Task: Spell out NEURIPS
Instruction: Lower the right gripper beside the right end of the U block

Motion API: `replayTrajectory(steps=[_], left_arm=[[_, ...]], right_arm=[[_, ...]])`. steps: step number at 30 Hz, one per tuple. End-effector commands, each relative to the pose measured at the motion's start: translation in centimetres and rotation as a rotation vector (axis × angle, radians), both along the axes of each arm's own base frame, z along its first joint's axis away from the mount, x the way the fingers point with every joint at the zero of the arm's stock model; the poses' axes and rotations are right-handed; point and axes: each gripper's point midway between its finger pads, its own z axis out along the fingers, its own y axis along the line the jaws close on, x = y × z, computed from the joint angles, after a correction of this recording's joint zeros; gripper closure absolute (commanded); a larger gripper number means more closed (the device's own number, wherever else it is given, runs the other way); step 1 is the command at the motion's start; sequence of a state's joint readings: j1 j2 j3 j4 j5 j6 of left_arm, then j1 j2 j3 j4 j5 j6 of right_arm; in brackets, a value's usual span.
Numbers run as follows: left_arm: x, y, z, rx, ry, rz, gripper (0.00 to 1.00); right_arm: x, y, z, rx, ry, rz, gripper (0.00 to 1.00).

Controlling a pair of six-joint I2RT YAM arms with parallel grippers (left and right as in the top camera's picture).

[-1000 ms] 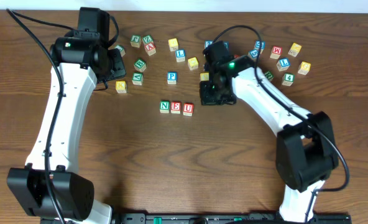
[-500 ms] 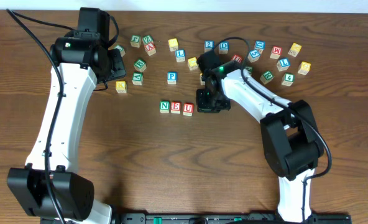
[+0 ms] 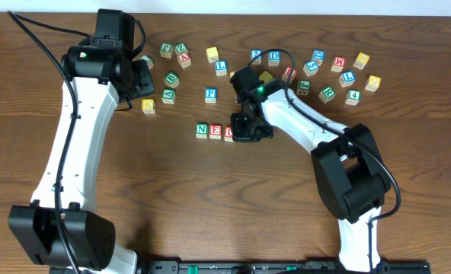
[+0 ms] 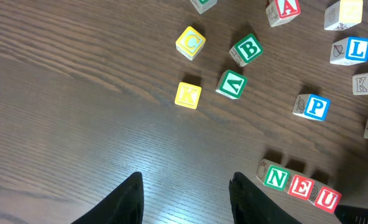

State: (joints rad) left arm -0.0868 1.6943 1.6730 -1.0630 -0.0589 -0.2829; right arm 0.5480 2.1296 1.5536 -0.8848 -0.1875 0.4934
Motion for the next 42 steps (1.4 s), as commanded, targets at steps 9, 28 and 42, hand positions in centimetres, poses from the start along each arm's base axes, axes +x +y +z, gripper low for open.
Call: replayTrajectory(steps=[9,28,42], left_arm=[[-0.2,0.2,-0.2,0.016,0.009,-0.011,0.56],[-0.2,0.2,-0.2,0.016,0.009,-0.011,0.56],[-0.2,0.2,-0.2,0.016,0.009,-0.011,0.56]], right_arm=[[-1.0,0.4,-0.6,-0.007,0.03,-0.016,0.99],[-0.4,1.8,-1.4,0.034,0.01,-0.011,0.99],[0.2,2.8,-1.3,0.057,-0.025,0.002,0.99]])
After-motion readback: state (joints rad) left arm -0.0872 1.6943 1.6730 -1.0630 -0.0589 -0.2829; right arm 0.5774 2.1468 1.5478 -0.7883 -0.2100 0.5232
